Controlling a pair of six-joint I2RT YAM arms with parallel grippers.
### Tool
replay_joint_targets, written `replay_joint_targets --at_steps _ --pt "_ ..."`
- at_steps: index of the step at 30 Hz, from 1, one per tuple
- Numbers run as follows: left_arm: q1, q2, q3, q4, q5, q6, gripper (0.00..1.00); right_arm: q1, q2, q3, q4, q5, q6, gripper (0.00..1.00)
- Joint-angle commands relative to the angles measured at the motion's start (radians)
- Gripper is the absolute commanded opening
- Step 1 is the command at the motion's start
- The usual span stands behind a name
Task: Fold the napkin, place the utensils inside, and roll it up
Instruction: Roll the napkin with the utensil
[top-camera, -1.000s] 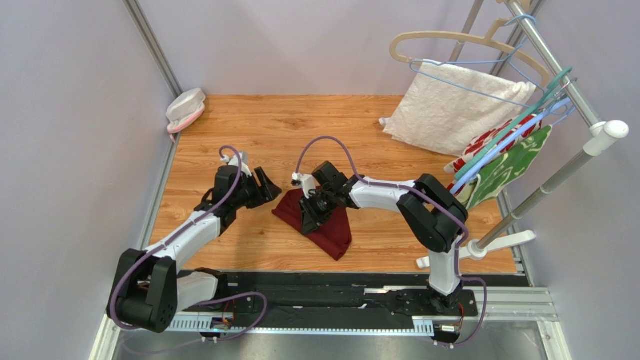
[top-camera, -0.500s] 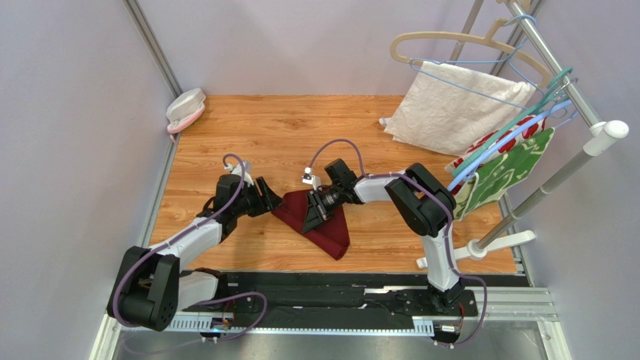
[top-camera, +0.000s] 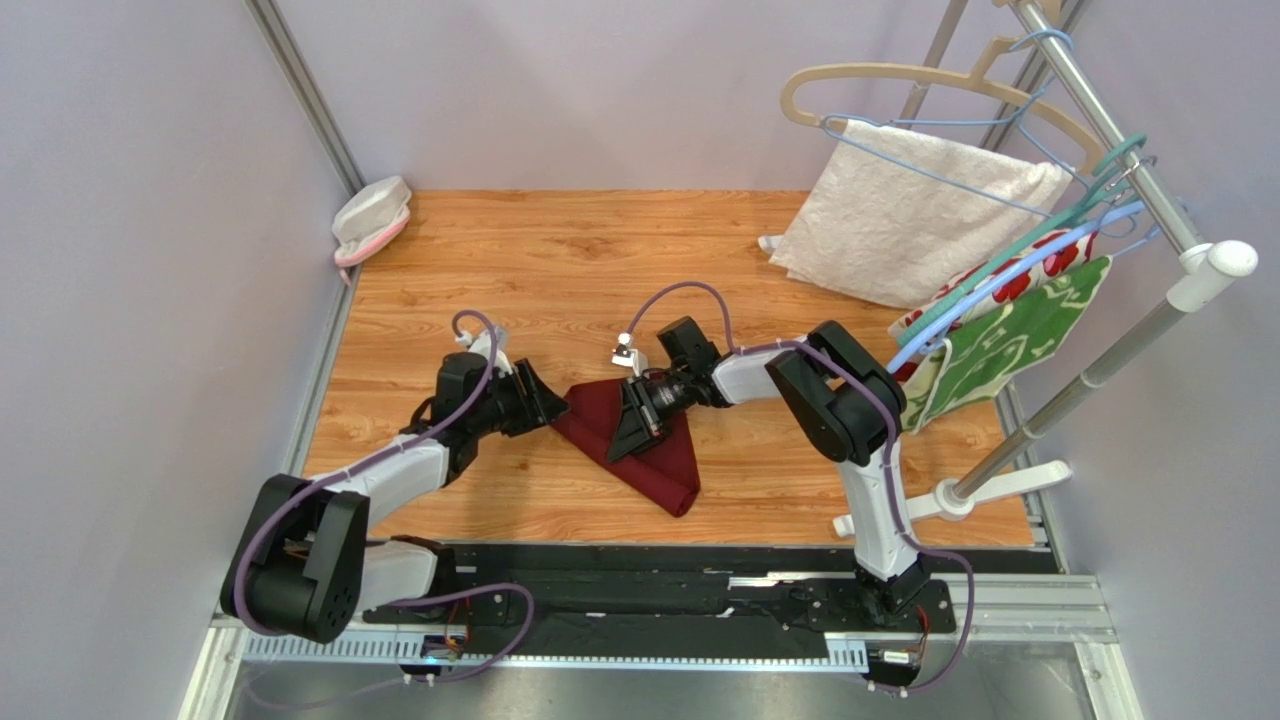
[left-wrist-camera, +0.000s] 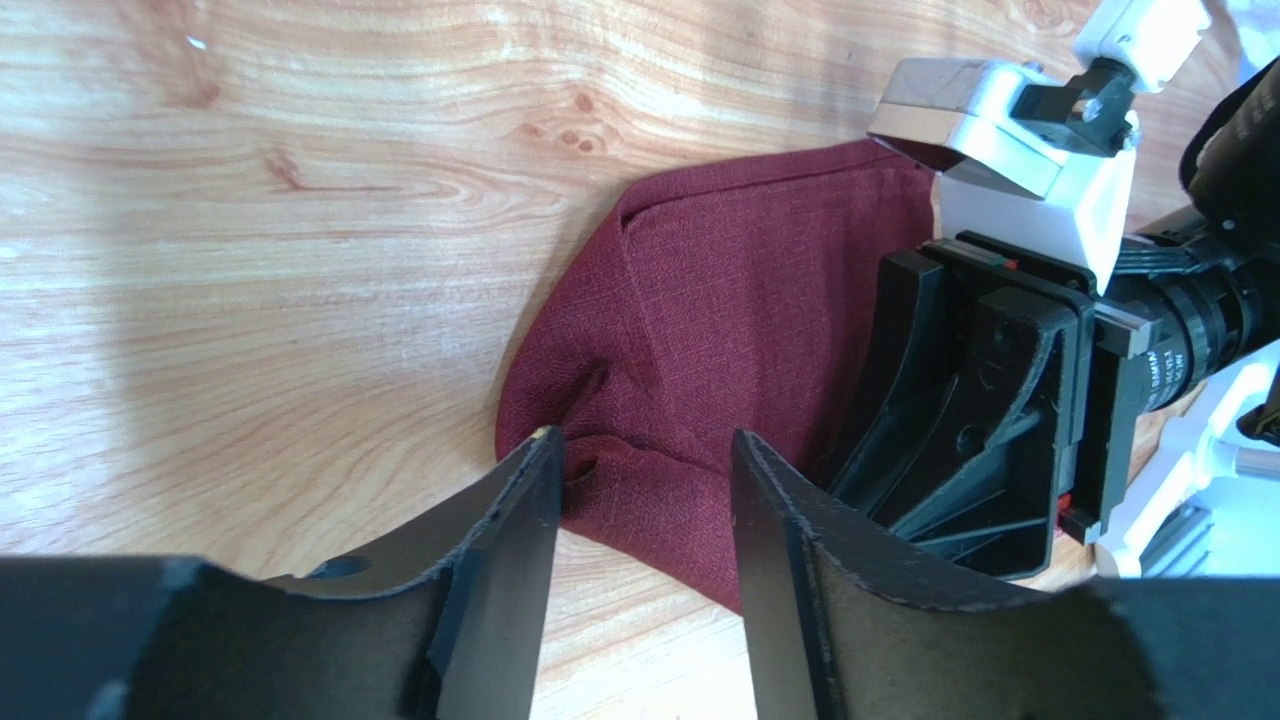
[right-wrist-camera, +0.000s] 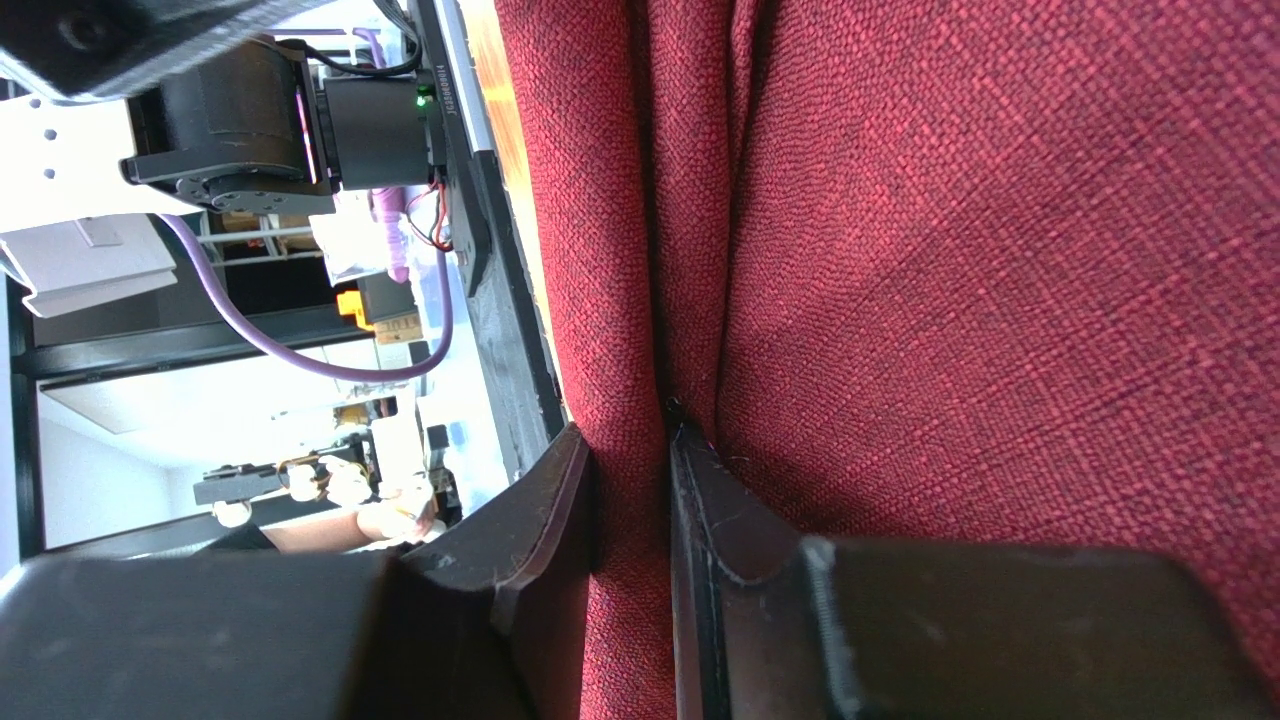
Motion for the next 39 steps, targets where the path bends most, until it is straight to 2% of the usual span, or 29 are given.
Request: replay_joint_targets --at_steps 1,6,7,10,12,13,16,17,20,25,31,34,39 --pt "-0.022 0.035 -0.001 0.077 0.021 -0.005 0.51 -0.010 0.058 -0.023 -0.003 0.151 -0.027 0.12" --pt "-0.053 0.086 0.010 0.089 0.005 -0.008 0.33 -0.012 0.056 -0.025 -0.003 0.154 -0.026 0.12" --pt "-0.053 0.098 0.014 0.089 -0.003 -0.008 0.21 -0.013 0.053 -0.025 -0.003 0.152 -0.027 0.12" --pt "-0.053 0.126 0.036 0.065 -0.011 -0.005 0.05 -0.012 0.049 -0.022 -0.005 0.154 -0.026 0.13" --pt "-0.053 0.140 0.056 0.042 -0.011 0.002 0.00 -0.013 0.043 -0.017 -0.009 0.155 -0.027 0.15" --pt "-0.053 0.150 0.063 0.030 -0.014 0.006 0.00 -0.013 0.040 -0.016 -0.009 0.154 -0.027 0.17" --pt "-0.053 0.167 0.102 -0.041 -0.038 0.026 0.00 -0.013 0.015 -0.006 -0.023 0.154 -0.027 0.31" --pt "-0.054 0.170 0.113 -0.059 -0.046 0.032 0.00 -0.013 0.004 -0.005 -0.029 0.160 -0.029 0.40" --pt "-0.053 0.189 0.157 -0.138 -0.068 0.071 0.00 -0.013 -0.045 0.004 -0.070 0.177 -0.041 0.52" --pt "-0.054 0.216 0.194 -0.170 -0.051 0.086 0.00 -0.010 -0.137 0.023 -0.112 0.215 -0.061 0.58" --pt "-0.054 0.255 0.231 -0.190 -0.035 0.092 0.00 -0.001 -0.296 0.004 -0.175 0.385 -0.128 0.60" --pt "-0.054 0.273 0.246 -0.202 -0.029 0.095 0.00 0.042 -0.379 -0.028 -0.199 0.557 -0.203 0.60" --pt "-0.056 0.287 0.274 -0.230 -0.035 0.097 0.00 0.224 -0.488 -0.036 -0.285 0.917 -0.325 0.59"
